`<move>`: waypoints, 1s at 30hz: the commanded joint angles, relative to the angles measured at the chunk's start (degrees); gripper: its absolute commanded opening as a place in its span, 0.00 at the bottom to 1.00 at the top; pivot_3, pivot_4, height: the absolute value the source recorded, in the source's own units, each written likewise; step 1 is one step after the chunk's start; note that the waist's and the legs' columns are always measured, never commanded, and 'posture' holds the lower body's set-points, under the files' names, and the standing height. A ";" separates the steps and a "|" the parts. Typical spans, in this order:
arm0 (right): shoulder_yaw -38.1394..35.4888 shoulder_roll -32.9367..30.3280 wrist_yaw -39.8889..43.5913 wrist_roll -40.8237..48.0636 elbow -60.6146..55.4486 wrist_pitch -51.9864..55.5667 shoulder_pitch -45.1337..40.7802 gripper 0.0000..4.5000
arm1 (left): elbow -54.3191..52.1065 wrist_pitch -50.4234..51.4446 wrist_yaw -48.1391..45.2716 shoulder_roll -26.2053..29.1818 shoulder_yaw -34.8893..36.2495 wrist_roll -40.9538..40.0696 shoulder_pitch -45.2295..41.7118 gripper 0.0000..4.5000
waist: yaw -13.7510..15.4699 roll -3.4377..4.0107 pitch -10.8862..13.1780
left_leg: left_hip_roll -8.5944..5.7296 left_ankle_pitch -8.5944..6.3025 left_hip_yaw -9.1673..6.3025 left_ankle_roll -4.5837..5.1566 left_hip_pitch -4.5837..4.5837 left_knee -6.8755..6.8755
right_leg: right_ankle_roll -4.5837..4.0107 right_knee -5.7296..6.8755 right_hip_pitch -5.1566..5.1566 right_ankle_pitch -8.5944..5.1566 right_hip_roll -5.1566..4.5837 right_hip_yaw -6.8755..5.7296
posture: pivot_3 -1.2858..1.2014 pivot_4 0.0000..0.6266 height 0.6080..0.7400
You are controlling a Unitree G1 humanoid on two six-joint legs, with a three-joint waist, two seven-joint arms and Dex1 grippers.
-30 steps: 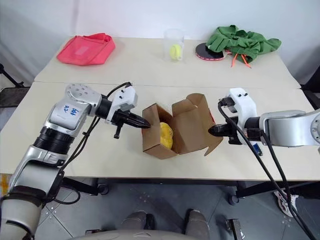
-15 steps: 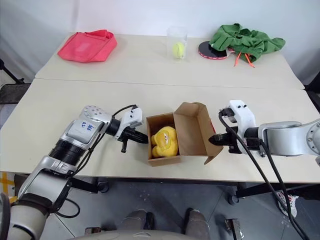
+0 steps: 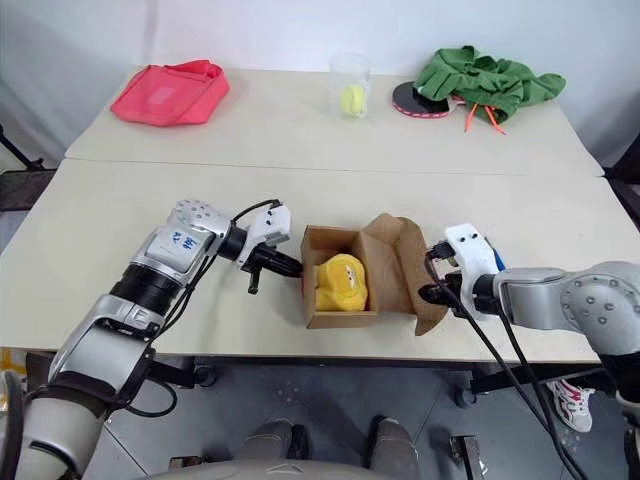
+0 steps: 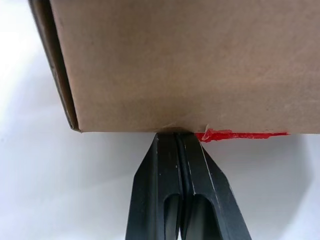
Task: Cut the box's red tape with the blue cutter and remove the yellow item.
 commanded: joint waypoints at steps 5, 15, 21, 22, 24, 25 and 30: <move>-3.70 0.16 8.82 -8.37 -4.26 1.36 -2.85 0.84 | -0.96 -0.96 -1.17 0.52 0.64 0.76 -1.22 0.00 | 0.07 0.00 0.00 | -0.01 0.00 0.00 0.00 -0.01 0.00 | 0.00 0.00 0.00 0.00 0.00 0.00 | 0.52 0.24 1.00; -10.58 -4.36 19.87 -17.41 -9.05 0.82 -2.05 1.00 | 0.91 -1.18 -0.33 1.64 3.17 -0.21 -0.79 0.04 | 0.09 0.00 0.00 | -0.04 0.00 -0.01 -0.01 -0.01 0.00 | 0.01 0.00 0.00 0.00 0.00 -0.01 | 0.52 0.24 1.00; -13.92 -7.42 26.76 -23.81 -8.94 -1.88 0.85 1.00 | 4.53 -1.63 -1.03 3.31 5.37 -0.22 -2.87 0.40 | 0.08 0.00 0.00 | -0.06 0.00 0.01 -0.01 0.00 0.00 | 0.01 0.01 0.00 0.01 0.00 -0.01 | 0.52 0.24 1.00; -14.70 -7.87 27.81 -24.99 -8.60 -2.57 1.23 1.00 | 5.51 -1.89 -1.48 4.21 5.73 -0.14 -3.54 0.47 | 0.03 0.00 0.01 | -0.06 0.00 0.01 -0.01 0.00 0.00 | 0.01 0.01 0.00 0.01 0.00 -0.01 | 0.52 0.24 1.00; -16.62 -8.46 29.68 -26.80 -7.79 -3.53 1.96 1.00 | 7.47 -2.59 -2.56 6.10 6.45 -0.01 -5.09 0.60 | -0.01 0.00 0.01 | -0.07 0.00 0.03 -0.01 0.00 0.00 | 0.01 0.01 -0.01 0.01 0.00 0.00 | 0.52 0.24 1.00; -17.69 -8.75 31.07 -27.54 -7.77 -4.21 2.65 1.00 | 8.56 -3.09 -2.90 6.94 6.82 0.04 -6.12 0.67 | -0.02 0.00 0.00 | -0.06 0.00 0.03 -0.01 0.00 0.00 | 0.01 0.01 -0.02 0.01 0.02 -0.01 | 0.52 0.24 1.00; -25.54 -8.81 39.87 -29.19 -9.16 -9.71 8.81 1.00 | 8.91 -2.15 -6.21 8.38 9.51 -2.25 -13.51 1.00 | 0.30 -0.02 0.02 | -0.06 -0.01 0.01 -0.03 -0.02 -0.03 | 0.04 -0.01 -0.02 0.02 0.06 -0.03 | 0.52 0.24 1.00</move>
